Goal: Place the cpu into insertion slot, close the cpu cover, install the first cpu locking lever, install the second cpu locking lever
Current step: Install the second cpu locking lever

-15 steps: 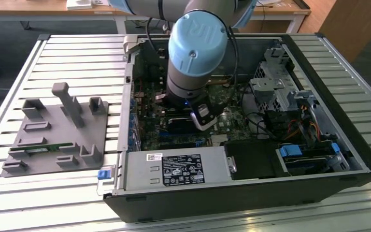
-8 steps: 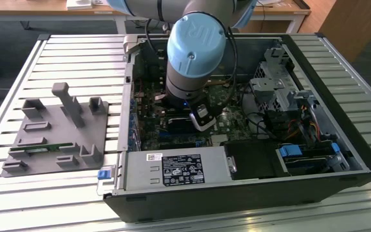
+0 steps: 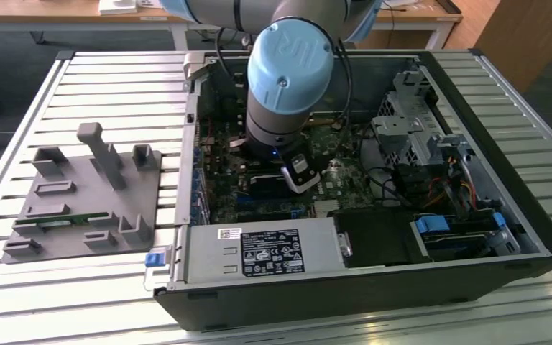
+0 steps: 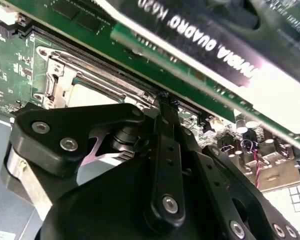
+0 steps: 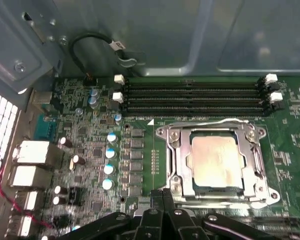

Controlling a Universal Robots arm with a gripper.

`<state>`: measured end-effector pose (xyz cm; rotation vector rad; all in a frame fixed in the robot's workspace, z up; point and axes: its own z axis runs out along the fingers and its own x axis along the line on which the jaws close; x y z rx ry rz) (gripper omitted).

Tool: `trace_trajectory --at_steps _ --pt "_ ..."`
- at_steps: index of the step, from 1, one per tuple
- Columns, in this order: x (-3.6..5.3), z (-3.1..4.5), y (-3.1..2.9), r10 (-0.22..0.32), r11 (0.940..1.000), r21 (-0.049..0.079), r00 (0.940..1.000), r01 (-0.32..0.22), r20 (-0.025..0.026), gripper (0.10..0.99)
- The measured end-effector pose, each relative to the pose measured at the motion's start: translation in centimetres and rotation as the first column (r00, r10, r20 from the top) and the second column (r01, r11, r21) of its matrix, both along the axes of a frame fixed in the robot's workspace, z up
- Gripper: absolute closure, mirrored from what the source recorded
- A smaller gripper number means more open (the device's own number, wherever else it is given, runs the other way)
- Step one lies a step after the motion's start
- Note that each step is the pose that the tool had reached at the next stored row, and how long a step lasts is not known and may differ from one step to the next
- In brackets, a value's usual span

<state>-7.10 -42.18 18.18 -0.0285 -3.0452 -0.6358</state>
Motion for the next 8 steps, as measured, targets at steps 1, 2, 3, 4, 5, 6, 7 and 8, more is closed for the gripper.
trace_trajectory --at_steps 1,2,3,4,5,6,7,8 --pt "-0.02 -0.01 0.06 0.0 1.0 0.0 1.0 0.0 0.0001 0.98" --pt "-0.05 0.0 0.09 0.0 1.0 0.0 1.0 0.0 -0.0001 0.98" --pt "-0.08 0.0 0.12 0.0 1.0 0.0 1.0 0.0 -0.0004 0.98" --pt "-0.11 0.0 0.15 0.0 1.0 0.0 1.0 0.0 -0.0005 0.98" --pt "-0.14 -0.01 0.19 0.0 1.0 0.001 1.0 0.0 -0.0005 0.98" --pt "-0.18 -0.01 0.22 0.0 1.0 0.002 1.0 0.0 -0.0005 0.98" --pt "-0.23 -0.01 0.25 0.0 1.0 0.002 1.0 0.0 -0.0004 0.98" --pt "-0.28 -0.01 0.26 0.0 1.0 0.002 1.0 0.0 -0.0005 0.98"
